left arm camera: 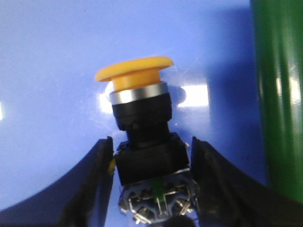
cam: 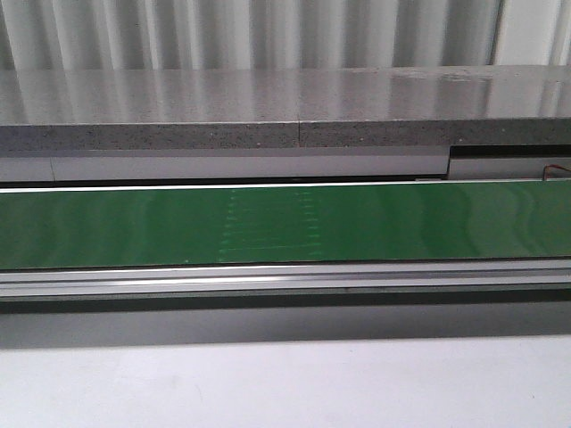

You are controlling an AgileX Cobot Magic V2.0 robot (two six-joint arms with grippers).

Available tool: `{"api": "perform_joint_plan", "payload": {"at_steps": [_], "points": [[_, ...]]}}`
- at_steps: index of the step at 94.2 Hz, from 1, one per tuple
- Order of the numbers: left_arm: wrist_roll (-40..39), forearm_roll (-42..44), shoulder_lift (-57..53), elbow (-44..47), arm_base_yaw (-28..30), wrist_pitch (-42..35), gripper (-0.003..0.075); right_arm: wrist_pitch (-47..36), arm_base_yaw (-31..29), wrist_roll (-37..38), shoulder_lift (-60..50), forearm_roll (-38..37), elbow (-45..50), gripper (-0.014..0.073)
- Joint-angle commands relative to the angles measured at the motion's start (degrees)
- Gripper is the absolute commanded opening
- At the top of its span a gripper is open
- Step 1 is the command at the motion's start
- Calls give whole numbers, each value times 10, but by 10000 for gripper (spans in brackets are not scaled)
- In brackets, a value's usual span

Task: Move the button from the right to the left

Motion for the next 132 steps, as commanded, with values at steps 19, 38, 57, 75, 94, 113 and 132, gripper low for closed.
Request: {"api": "perform_joint_plan", "payload": {"at_steps": [19, 38, 57, 75, 94, 113, 132], "points": [[62, -27, -12, -16, 2, -19, -8, -39, 1, -4, 2, -1, -15, -68], [77, -25, -11, -16, 2, -23, -2, -39, 1, -4, 2, -1, -15, -68], [82, -16, -3, -16, 2, -28, 125, -39, 1, -4, 2, -1, -15, -68], [83, -14, 6, -16, 2, -32, 311, -39, 1, -4, 2, -1, -15, -68], [83, -14, 10, -16, 2, -43, 428, -39, 1, -4, 2, -1, -15, -68], [70, -151, -135, -62, 0, 38, 483, -39, 1, -4, 2, -1, -15, -68], [70, -196, -191, -8, -28, -17, 483, -39, 1, -4, 2, -1, -15, -68]]}}
